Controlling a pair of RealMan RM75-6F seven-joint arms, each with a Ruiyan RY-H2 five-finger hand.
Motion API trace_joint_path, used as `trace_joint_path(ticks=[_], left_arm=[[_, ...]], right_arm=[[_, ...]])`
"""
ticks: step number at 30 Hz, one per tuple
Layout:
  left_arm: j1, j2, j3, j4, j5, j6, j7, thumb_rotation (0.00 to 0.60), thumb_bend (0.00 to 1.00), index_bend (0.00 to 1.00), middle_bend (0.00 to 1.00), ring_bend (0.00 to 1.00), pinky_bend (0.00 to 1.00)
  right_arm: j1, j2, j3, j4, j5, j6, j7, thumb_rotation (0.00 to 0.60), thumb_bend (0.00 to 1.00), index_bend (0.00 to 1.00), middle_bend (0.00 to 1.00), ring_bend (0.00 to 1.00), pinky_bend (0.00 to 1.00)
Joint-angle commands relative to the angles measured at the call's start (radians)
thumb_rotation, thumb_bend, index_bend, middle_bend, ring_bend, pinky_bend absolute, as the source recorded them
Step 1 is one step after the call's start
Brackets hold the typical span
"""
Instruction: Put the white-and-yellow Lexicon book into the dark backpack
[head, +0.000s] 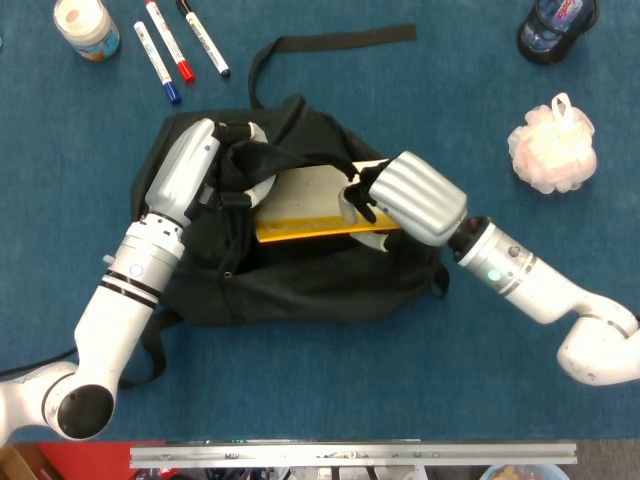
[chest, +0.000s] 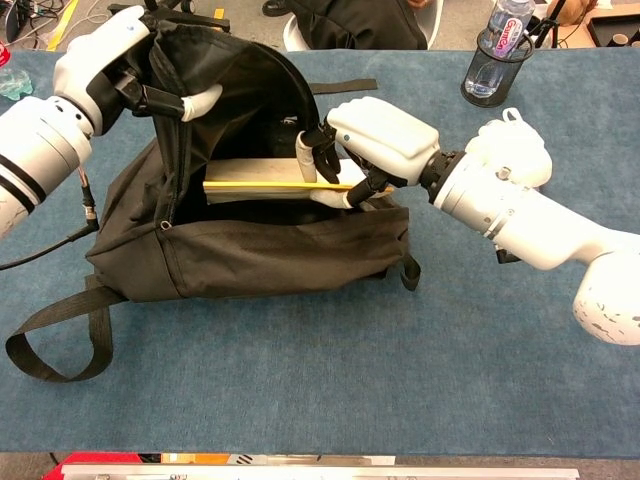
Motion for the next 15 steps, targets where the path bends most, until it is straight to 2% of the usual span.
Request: trace_joint_path(ticks=[1, 8, 12, 15], left_arm=[[0.002, 0.007, 0.000, -0.006, -0.008, -0.006, -0.011, 0.600, 0.61, 0.51, 0.69, 0.72, 1.00], [0.001, 0.011, 0.001, -0.008, -0.014, -0.005, -0.002, 0.600, 0.61, 0.50, 0.68, 0.72, 0.99], [0.003, 0.008, -0.001, -0.016, -0.018, 0.010, 0.007, 0.600, 0.61, 0.49, 0.61, 0.72, 0.99], [0.005, 0.013, -0.002, -0.026, -0.021, 0.008, 0.000, 0.600, 0.61, 0.45, 0.55, 0.71, 0.99]], right_arm=[[0.009, -0.001, -0.009, 0.007, -0.003, -0.007, 0.002, 0.600, 0.46, 0.84, 0.74, 0.60, 0.72], [0.023, -0.017, -0.024, 0.024, -0.018, -0.009, -0.025, 0.600, 0.46, 0.84, 0.74, 0.60, 0.72], [0.027, -0.039, -0.025, 0.052, -0.027, 0.010, -0.041, 0.600, 0.46, 0.84, 0.74, 0.60, 0.72], [0.025, -0.060, -0.022, 0.072, -0.028, 0.030, -0.034, 0.600, 0.46, 0.84, 0.74, 0.60, 0.72]])
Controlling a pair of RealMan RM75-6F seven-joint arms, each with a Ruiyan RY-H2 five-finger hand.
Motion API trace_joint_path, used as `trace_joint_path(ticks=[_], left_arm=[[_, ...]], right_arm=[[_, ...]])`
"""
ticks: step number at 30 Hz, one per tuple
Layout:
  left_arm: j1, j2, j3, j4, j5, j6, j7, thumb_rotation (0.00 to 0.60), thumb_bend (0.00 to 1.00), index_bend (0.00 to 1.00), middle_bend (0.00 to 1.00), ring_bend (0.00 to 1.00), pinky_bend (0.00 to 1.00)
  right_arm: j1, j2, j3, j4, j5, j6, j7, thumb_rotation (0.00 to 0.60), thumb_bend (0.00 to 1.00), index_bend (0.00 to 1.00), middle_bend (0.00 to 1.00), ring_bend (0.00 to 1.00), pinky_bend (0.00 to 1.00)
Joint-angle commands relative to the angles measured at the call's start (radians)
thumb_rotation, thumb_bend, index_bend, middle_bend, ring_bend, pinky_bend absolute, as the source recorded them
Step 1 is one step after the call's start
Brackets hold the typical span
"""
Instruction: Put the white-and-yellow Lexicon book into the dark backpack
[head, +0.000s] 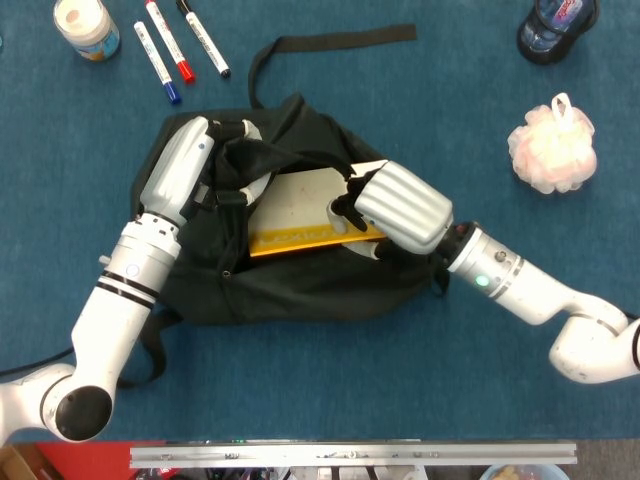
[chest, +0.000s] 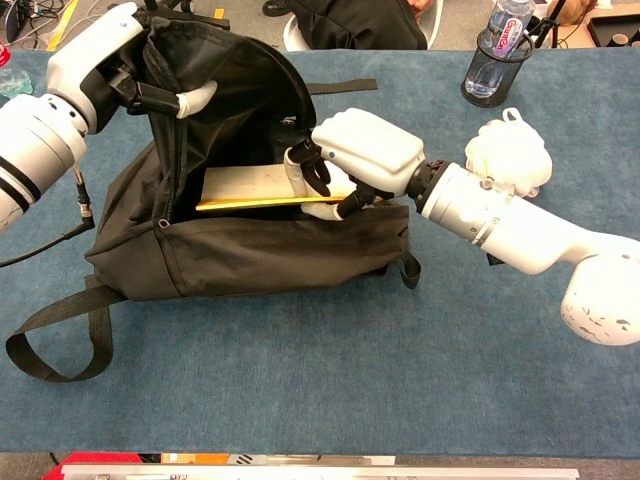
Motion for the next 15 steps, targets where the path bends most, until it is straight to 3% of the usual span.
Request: trace_joint_path(ticks=[1, 15], left_arm=[[0.002, 0.006, 0.000, -0.009, -0.002, -0.003, -0.006, 0.600, 0.61, 0.44, 0.54, 0.70, 0.99], [0.002, 0.034, -0.006, -0.035, -0.015, -0.047, -0.071, 0.600, 0.61, 0.35, 0.52, 0.69, 0.99]], right_arm=[[-0.001, -0.024, 0.004, 0.023, -0.002, 0.025, 0.009, 0.600, 0.46, 0.84, 0.74, 0.60, 0.72], [0.010, -0.097, -0.003, 0.148, -0.050, 0.148, 0.143, 0.600, 0.46, 0.84, 0.74, 0.60, 0.72]])
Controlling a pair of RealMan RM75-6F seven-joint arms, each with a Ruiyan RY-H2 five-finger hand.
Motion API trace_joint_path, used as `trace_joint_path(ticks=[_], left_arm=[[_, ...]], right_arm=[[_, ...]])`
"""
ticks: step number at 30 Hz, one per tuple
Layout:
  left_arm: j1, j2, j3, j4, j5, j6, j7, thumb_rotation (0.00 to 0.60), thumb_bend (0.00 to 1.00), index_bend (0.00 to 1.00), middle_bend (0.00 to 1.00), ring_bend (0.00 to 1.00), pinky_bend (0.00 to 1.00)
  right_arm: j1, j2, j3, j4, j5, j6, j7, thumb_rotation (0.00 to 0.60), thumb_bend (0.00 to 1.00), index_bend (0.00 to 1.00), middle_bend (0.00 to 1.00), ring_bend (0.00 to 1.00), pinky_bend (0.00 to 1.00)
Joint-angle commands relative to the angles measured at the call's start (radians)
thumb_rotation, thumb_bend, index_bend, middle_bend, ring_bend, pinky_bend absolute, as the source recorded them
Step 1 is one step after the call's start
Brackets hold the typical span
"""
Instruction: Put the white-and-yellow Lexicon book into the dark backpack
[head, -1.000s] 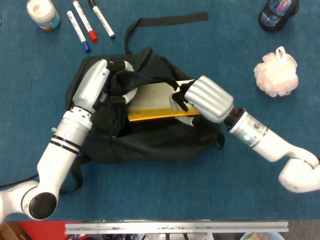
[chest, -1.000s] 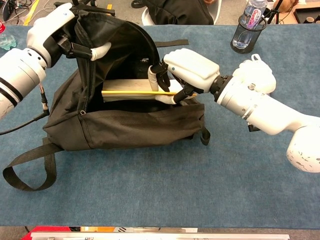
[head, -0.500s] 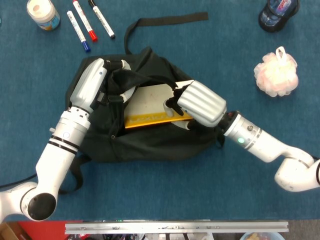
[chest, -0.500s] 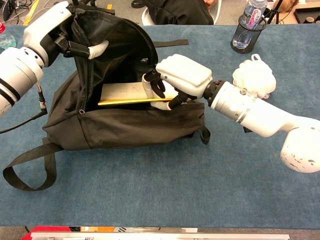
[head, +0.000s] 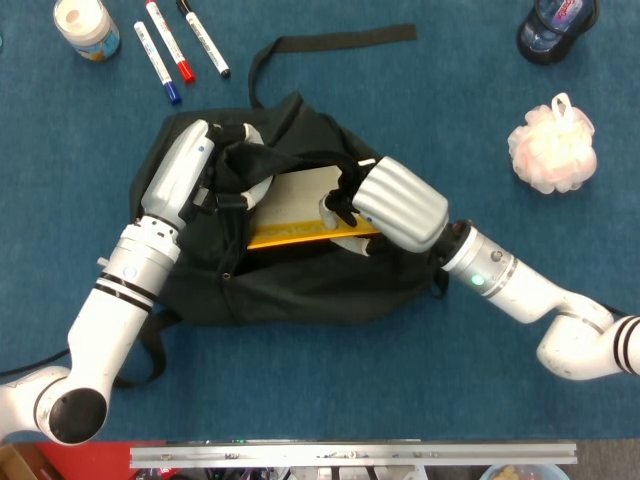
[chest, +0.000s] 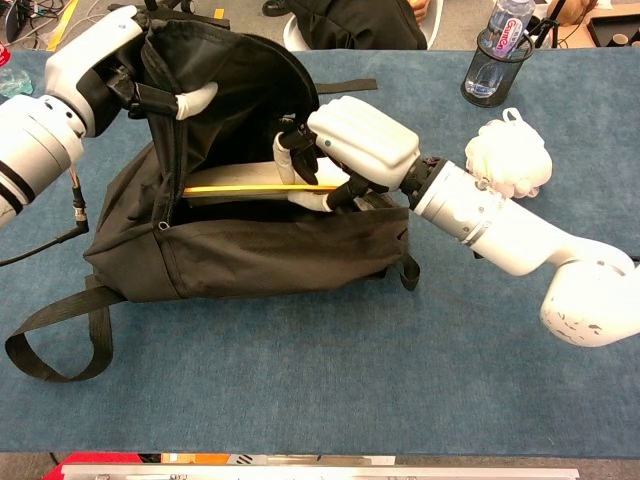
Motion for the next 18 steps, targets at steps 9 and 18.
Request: trace_joint_path(ticks=[9, 18], left_arm=[[-0.002, 0.014, -0.004, -0.002, -0.006, -0.018, -0.028, 0.600, 0.61, 0.32, 0.51, 0.69, 0.99], [0.001, 0.024, -0.004, 0.000, -0.007, -0.019, -0.036, 0.600, 0.60, 0.28, 0.48, 0.62, 0.94]], right_arm=[[0.023, -0.040, -0.006, 0.060, 0.000, -0.001, 0.041, 0.600, 0.44, 0.84, 0.74, 0.59, 0.72], [0.036, 0.004, -0.025, 0.012, 0.024, -0.074, 0.027, 0.600, 0.40, 0.63, 0.59, 0.42, 0.55]])
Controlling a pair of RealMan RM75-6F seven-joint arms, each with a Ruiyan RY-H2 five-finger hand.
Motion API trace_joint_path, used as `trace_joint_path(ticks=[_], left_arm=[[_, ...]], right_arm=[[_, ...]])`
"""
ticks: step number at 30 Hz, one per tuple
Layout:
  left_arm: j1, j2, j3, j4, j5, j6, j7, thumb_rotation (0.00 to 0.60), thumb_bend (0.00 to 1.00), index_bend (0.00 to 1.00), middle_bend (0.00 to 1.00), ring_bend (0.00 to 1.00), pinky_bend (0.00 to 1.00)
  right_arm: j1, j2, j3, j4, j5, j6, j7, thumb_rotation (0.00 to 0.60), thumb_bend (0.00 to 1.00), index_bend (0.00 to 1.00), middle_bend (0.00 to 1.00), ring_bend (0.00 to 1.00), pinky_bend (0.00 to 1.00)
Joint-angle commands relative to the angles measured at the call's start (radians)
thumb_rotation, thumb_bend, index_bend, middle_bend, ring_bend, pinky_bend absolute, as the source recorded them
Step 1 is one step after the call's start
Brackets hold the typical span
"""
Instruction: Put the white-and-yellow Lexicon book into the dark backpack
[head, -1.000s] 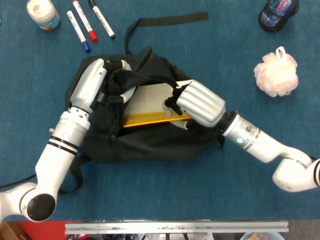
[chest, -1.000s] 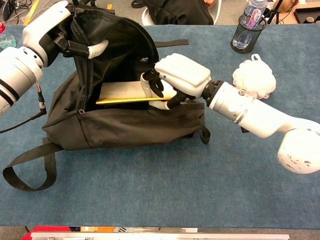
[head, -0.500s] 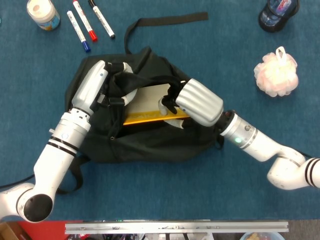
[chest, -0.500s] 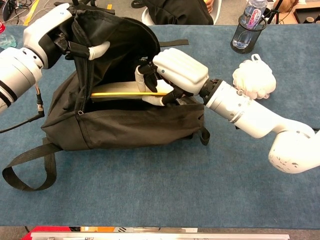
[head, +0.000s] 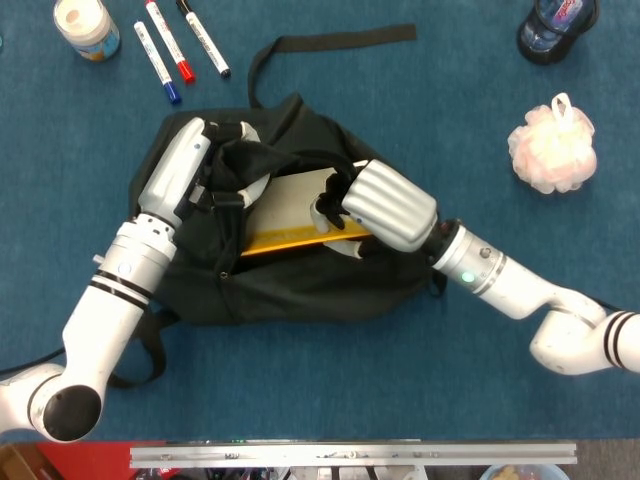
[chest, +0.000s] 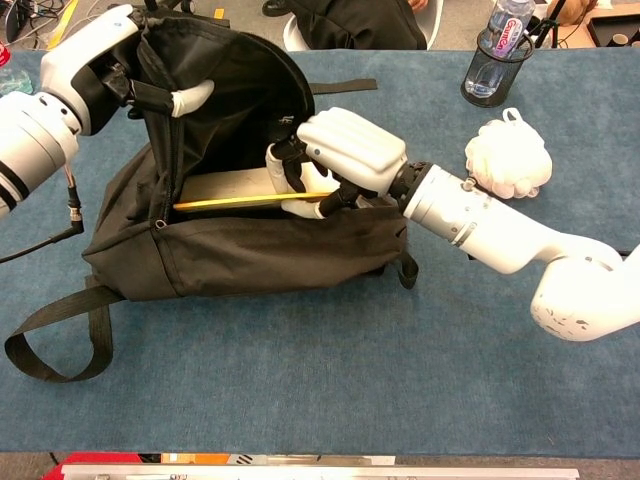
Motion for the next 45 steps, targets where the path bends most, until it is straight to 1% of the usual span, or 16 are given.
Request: trace_joint_path(ticks=[1, 4, 7, 10, 13, 17, 26, 29, 32, 33, 35, 37, 38, 39, 42, 45], left_arm=[[0.000, 0.002, 0.000, 0.002, 0.003, 0.002, 0.001, 0.600, 0.60, 0.27, 0.47, 0.61, 0.93], [0.001, 0.002, 0.000, 0.002, 0.004, 0.003, -0.001, 0.600, 0.60, 0.27, 0.46, 0.58, 0.91], [0.001, 0.004, 0.002, 0.003, 0.005, 0.002, 0.000, 0.600, 0.60, 0.26, 0.45, 0.57, 0.91], [0.001, 0.010, 0.008, -0.002, 0.013, -0.001, 0.002, 0.600, 0.59, 0.25, 0.44, 0.57, 0.91], [0.004, 0.014, 0.012, -0.010, 0.024, 0.000, 0.000, 0.600, 0.54, 0.23, 0.43, 0.56, 0.90], [0.008, 0.027, 0.013, -0.018, 0.033, 0.001, -0.006, 0.600, 0.51, 0.21, 0.42, 0.55, 0.89], [0.020, 0.058, 0.021, -0.023, 0.039, -0.013, -0.037, 0.600, 0.51, 0.19, 0.41, 0.53, 0.88], [0.020, 0.063, 0.028, -0.025, 0.043, -0.020, -0.039, 0.600, 0.51, 0.18, 0.41, 0.53, 0.88], [0.019, 0.064, 0.035, -0.026, 0.047, -0.026, -0.035, 0.600, 0.51, 0.18, 0.40, 0.51, 0.87], [0.018, 0.066, 0.041, -0.028, 0.049, -0.032, -0.032, 0.600, 0.51, 0.18, 0.39, 0.49, 0.87], [0.013, 0.066, 0.050, -0.029, 0.049, -0.049, -0.030, 0.600, 0.51, 0.18, 0.38, 0.47, 0.84], [0.009, 0.065, 0.055, -0.030, 0.050, -0.059, -0.029, 0.600, 0.51, 0.17, 0.38, 0.44, 0.82], [0.007, 0.065, 0.058, -0.031, 0.050, -0.064, -0.029, 0.600, 0.51, 0.17, 0.37, 0.44, 0.80], [0.005, 0.068, 0.061, -0.033, 0.050, -0.073, -0.029, 0.600, 0.51, 0.17, 0.37, 0.42, 0.77], [-0.003, 0.078, 0.069, -0.037, 0.050, -0.098, -0.030, 0.600, 0.51, 0.15, 0.34, 0.36, 0.65], [-0.012, 0.086, 0.075, -0.040, 0.046, -0.124, -0.033, 0.600, 0.51, 0.13, 0.31, 0.31, 0.57]], right_arm=[[0.003, 0.031, -0.011, -0.035, 0.011, -0.030, -0.014, 0.600, 0.40, 0.57, 0.56, 0.39, 0.51], [0.004, 0.057, -0.017, -0.066, 0.017, -0.049, -0.037, 0.600, 0.40, 0.43, 0.49, 0.32, 0.44], [0.003, 0.092, -0.023, -0.107, 0.025, -0.071, -0.068, 0.600, 0.40, 0.32, 0.41, 0.26, 0.37], [0.003, 0.142, -0.033, -0.165, 0.035, -0.106, -0.109, 0.600, 0.40, 0.24, 0.31, 0.19, 0.31], [0.001, 0.185, -0.039, -0.220, 0.052, -0.139, -0.145, 0.600, 0.40, 0.17, 0.26, 0.14, 0.26], [-0.013, 0.231, -0.042, -0.281, 0.078, -0.155, -0.172, 0.600, 0.40, 0.12, 0.24, 0.12, 0.24], [-0.049, 0.319, -0.069, -0.373, 0.074, -0.138, -0.167, 0.600, 0.40, 0.12, 0.25, 0.12, 0.24], [-0.064, 0.334, -0.076, -0.383, 0.064, -0.116, -0.169, 0.600, 0.40, 0.18, 0.28, 0.12, 0.24], [-0.076, 0.343, -0.081, -0.383, 0.056, -0.099, -0.172, 0.600, 0.40, 0.29, 0.33, 0.14, 0.25], [-0.084, 0.345, -0.085, -0.380, 0.054, -0.091, -0.176, 0.600, 0.40, 0.36, 0.36, 0.16, 0.27], [-0.100, 0.345, -0.089, -0.368, 0.058, -0.081, -0.185, 0.600, 0.40, 0.47, 0.42, 0.22, 0.30], [-0.109, 0.338, -0.092, -0.359, 0.062, -0.080, -0.186, 0.600, 0.40, 0.61, 0.50, 0.30, 0.35], [-0.111, 0.336, -0.094, -0.355, 0.062, -0.083, -0.186, 0.600, 0.40, 0.64, 0.52, 0.32, 0.37], [-0.115, 0.334, -0.097, -0.351, 0.063, -0.085, -0.184, 0.600, 0.40, 0.67, 0.55, 0.35, 0.39], [-0.124, 0.334, -0.102, -0.342, 0.057, -0.078, -0.187, 0.600, 0.40, 0.70, 0.58, 0.38, 0.41], [-0.134, 0.343, -0.104, -0.342, 0.048, -0.062, -0.178, 0.600, 0.40, 0.71, 0.58, 0.40, 0.45]])
